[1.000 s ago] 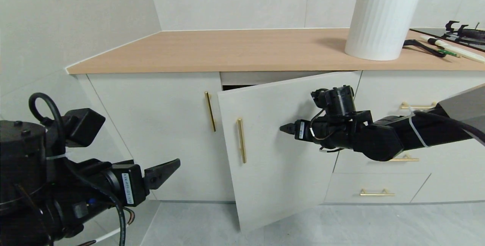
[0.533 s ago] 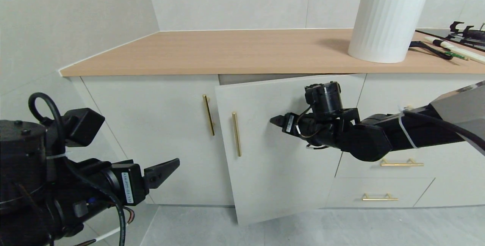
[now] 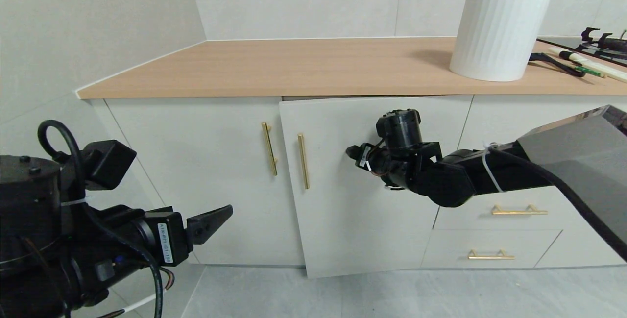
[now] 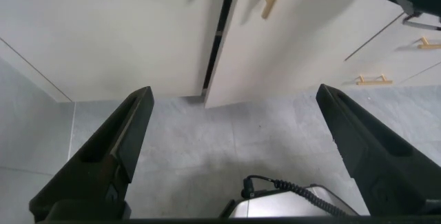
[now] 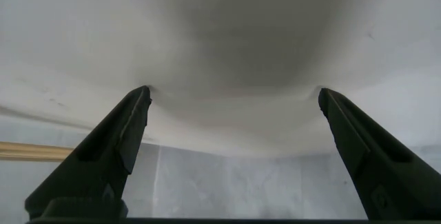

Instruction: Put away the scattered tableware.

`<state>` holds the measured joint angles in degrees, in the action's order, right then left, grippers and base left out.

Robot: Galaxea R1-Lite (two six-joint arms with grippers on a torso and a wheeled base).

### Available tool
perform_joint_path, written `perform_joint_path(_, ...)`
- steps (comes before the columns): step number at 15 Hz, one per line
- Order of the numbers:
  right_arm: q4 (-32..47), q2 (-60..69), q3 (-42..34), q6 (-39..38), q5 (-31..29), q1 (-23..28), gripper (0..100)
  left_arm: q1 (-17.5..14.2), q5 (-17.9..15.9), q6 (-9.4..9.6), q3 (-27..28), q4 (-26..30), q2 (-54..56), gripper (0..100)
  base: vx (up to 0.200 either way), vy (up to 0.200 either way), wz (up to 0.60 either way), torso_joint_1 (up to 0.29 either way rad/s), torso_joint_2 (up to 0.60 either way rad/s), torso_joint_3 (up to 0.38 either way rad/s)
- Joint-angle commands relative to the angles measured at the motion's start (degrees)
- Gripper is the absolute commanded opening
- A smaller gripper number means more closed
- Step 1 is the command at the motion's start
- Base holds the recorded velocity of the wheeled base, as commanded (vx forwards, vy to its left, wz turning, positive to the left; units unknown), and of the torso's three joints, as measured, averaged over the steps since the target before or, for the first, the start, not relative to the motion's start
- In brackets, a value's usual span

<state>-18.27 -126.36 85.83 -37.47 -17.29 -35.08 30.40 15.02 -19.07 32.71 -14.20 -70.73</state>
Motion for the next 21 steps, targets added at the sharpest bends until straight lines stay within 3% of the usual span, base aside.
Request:
perform_joint_path(1, -0.18, -1.7, 1.44, 0.03, -1.17, 0.19, 100, 0.01, 0.01, -0.01, -0.1, 0.05, -0.11, 100, 0.0, 0.0, 0.0, 0.0, 0.0, 0.0)
perform_joint_path(9, -0.27, -4.87, 5.22, -0.14, -5.92, 1.33, 100, 0.01, -0.08, -0.01, -0.19, 0.05, -0.29, 100, 0.0, 0.0, 0.0, 0.0, 0.0, 0.0)
perform_joint_path(17, 0.17, -3.37, 4.52, -0.06, -6.27, 2.13, 100, 0.01, -0.08, -0.09, -0.19, 0.05, -0.64, 100, 0.0, 0.0, 0.0, 0.0, 0.0, 0.0)
perform_joint_path(19, 0.78, 3.57, -3.48, 0.3, -1.43, 0.37, 100, 0.01, -0.08, -0.09, -0.28, 0.05, -0.55, 100, 0.0, 0.0, 0.0, 0.0, 0.0, 0.0)
perform_joint_path(20, 1.14, 10.25, -10.86, 1.0, 7.09, -0.42, 100, 0.01, -0.08, -0.01, -0.28, 0.05, -0.55, 100, 0.0, 0.0, 0.0, 0.0, 0.0, 0.0)
perform_joint_path(21, 0.78, 12.89, -13.68, 2.05, 11.22, -0.42, 100, 0.01, -0.08, -0.09, -0.28, 0.05, -0.55, 100, 0.0, 0.0, 0.0, 0.0, 0.0, 0.0)
